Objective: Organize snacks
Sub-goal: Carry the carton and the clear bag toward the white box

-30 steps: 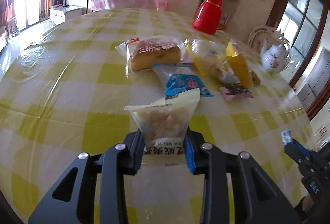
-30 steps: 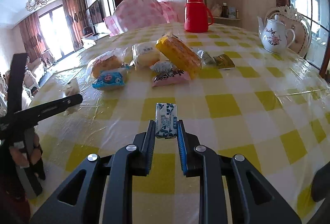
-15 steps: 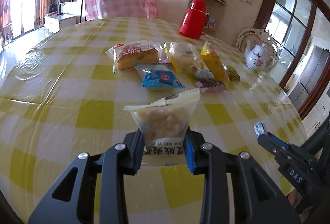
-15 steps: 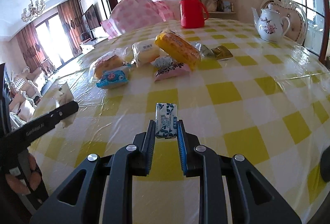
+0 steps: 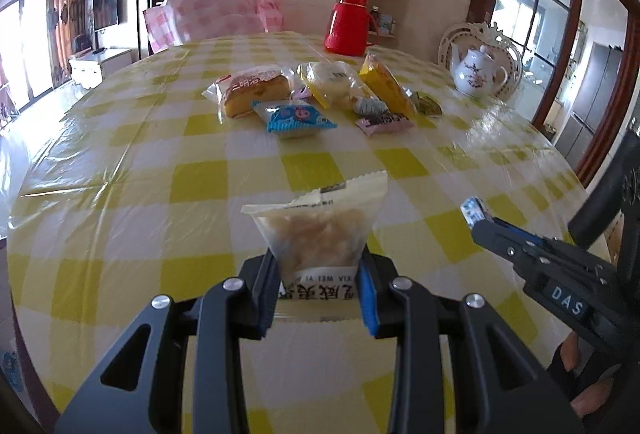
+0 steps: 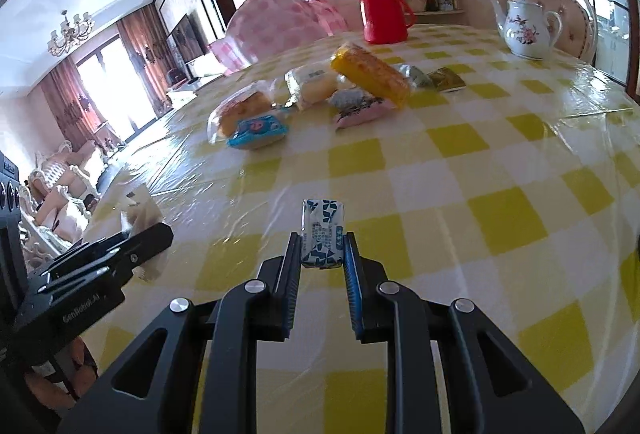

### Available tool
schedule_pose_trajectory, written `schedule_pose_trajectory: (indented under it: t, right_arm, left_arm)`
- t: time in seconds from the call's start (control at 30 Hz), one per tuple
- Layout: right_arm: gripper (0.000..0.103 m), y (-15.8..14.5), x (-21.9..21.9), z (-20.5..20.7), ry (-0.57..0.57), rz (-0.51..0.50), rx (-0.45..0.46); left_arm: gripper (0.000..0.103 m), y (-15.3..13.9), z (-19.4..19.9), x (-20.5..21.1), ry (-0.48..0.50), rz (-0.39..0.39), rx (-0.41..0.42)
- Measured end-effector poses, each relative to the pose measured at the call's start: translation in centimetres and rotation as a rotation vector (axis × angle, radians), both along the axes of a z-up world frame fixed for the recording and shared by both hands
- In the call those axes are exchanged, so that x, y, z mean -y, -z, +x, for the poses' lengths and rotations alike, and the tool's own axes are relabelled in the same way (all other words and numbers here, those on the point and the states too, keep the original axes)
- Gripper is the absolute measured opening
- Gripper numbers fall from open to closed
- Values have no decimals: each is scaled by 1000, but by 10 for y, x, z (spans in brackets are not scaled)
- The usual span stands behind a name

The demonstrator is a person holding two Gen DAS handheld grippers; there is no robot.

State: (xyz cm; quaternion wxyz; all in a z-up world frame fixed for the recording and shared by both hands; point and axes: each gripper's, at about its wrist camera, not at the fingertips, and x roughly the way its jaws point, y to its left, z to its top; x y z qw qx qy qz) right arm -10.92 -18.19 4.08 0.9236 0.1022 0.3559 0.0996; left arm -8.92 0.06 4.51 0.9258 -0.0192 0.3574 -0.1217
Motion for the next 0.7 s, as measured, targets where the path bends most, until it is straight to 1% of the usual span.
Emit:
schedule_pose_trajectory:
  t: [0.33,0.7]
  right_arm:
    - [22,-10,-53,-20,-97,-44,20]
    - [22,-14,-114,-40,-222,-99,27]
  left_arm:
    - [34,2,-29,-35,-11,23,-7]
    - [34,-3,-62,-94,-92,34,4]
